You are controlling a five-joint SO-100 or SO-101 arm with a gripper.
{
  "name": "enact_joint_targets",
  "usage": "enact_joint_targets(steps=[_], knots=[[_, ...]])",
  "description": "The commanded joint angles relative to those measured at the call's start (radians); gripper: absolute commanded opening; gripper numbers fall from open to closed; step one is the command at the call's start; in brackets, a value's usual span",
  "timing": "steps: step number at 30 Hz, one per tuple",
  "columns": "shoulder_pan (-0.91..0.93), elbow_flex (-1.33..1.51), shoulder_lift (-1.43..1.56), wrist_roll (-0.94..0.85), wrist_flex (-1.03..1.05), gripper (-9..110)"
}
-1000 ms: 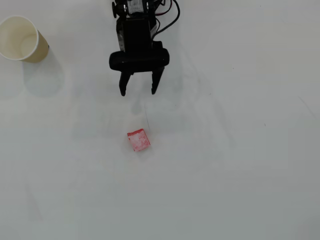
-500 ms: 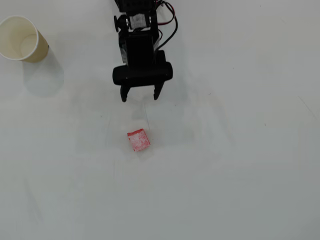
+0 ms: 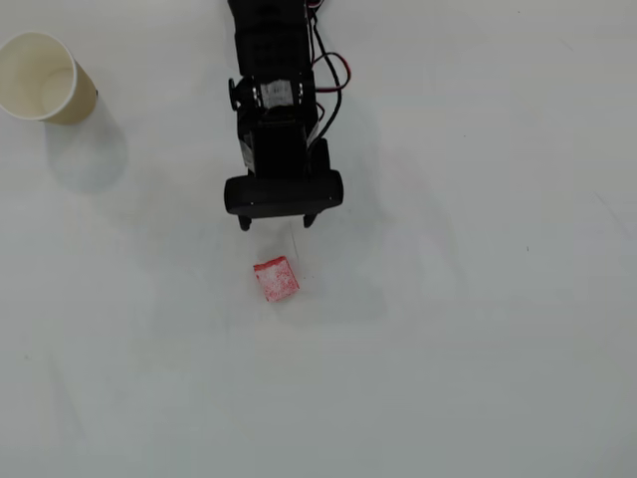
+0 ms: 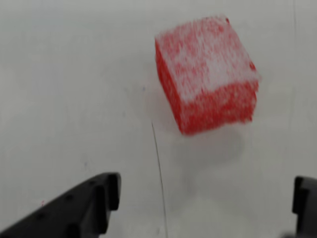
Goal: Pick up the cube and drop it in the cup.
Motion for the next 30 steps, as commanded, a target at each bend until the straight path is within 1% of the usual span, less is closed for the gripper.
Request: enact_joint_targets(steps=[1, 6, 17, 30], knots=[[0.018, -0.155, -0.025, -0.009, -0.037, 30], [0.015, -0.207, -0.089, -0.009, -0.043, 31], [0.005, -0.273, -0.209, -0.009, -0.058, 41], [0.020, -0.391, -0.365, -0.009, -0.058, 41]])
